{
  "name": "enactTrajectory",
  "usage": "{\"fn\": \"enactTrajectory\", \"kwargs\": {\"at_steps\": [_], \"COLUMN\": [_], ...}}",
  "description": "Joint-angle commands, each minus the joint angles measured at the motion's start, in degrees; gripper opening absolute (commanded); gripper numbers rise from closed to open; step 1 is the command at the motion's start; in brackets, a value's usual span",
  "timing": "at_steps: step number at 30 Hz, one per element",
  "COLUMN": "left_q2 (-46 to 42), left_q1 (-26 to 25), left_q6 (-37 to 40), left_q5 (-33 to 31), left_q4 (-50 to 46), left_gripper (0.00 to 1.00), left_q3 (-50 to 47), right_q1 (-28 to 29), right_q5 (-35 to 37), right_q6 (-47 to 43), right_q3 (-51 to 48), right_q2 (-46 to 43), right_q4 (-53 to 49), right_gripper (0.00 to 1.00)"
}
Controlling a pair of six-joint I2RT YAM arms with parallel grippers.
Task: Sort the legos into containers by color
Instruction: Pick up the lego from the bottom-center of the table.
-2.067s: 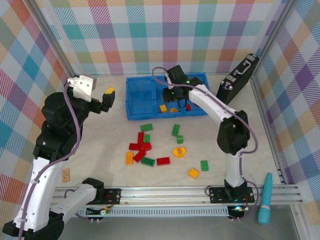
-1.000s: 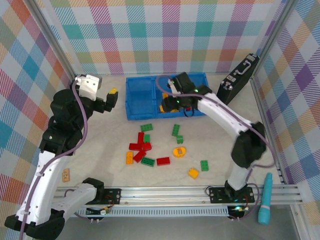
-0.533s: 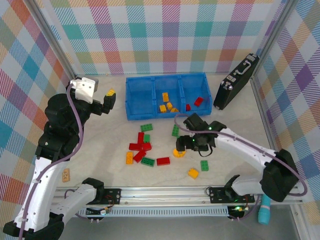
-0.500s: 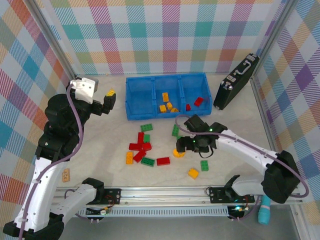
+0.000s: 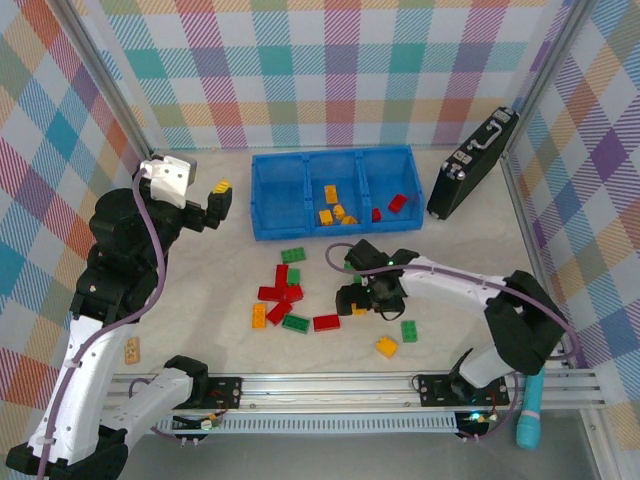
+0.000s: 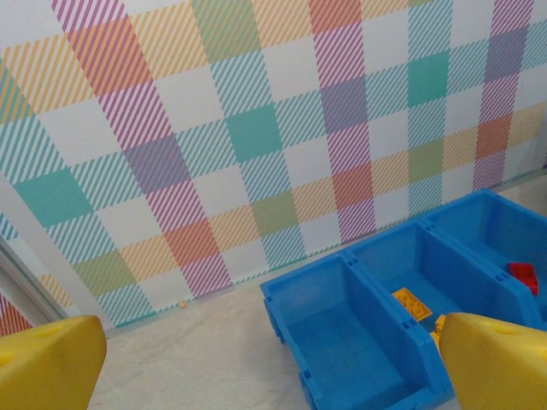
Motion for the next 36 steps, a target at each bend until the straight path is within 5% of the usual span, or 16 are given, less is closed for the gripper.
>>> {"fn": "enactTrajectory", "kwargs": {"at_steps": [1,12,22,36], "left_q2": [-1.3,-1.2,-0.9,-1.8], "left_q1": [-0.2,-0.2,-0.2,-0.2], "left_q6": [-0.3,-0.3,0.2,1.9], "left_q5": [0.5,0.4,-0.3,-2.3], "left_q4": [2.1,2.5,2.7,2.7], "left_gripper": [1.0,1.0,1.0,1.0], "left_q3": [-0.2,-0.7,-1.1,-1.5], "right_q1": [1.2,2.4,2.2,-5.8], "right_q5": [3.9,7.0,8.7,9.4], "right_q6": [-1.2,-1.3,-4.7,-24.2], "right_q3": [3.3,5.3,9.6,40.2], "right_q2": [2.5,8.4,11.1,17.4], "right_q4": [-1.8,-4.1,-7.0,-14.8], "right_gripper": [0.99,0.88,0.59,0.5]}}
